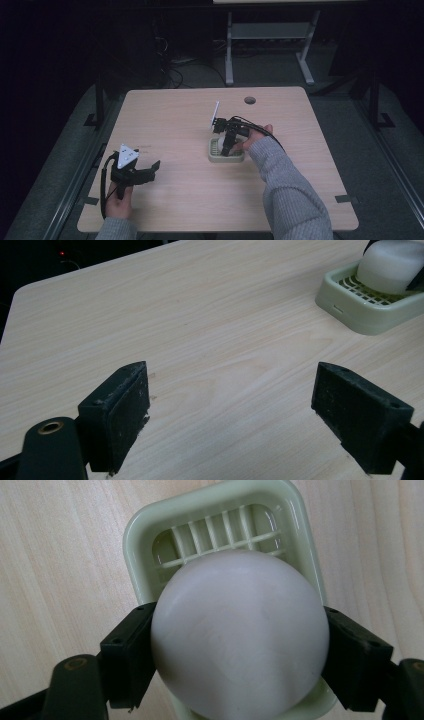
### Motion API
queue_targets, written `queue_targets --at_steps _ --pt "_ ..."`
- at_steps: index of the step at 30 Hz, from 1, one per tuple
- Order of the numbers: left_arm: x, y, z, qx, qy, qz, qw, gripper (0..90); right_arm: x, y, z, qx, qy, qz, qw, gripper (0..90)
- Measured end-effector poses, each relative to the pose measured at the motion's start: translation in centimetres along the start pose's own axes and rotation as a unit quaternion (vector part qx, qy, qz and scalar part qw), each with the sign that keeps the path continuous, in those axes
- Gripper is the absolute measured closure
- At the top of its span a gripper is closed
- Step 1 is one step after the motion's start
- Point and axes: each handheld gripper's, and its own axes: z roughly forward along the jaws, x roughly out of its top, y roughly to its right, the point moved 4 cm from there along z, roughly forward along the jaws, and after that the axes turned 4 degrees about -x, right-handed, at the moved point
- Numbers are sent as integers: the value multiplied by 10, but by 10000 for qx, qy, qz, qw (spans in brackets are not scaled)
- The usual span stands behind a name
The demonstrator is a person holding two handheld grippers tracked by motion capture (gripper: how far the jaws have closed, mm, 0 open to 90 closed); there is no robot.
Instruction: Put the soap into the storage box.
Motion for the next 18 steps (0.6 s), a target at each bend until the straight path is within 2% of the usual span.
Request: queue_targets --at_steps 8,18 --pt "0 0 -1 -2 5 13 10000 152 0 -1 -4 -9 31 4 10000 204" --pt "0 -1 -2 21 31 -6 10000 152 -5 0 -14 55 148 149 9998 186"
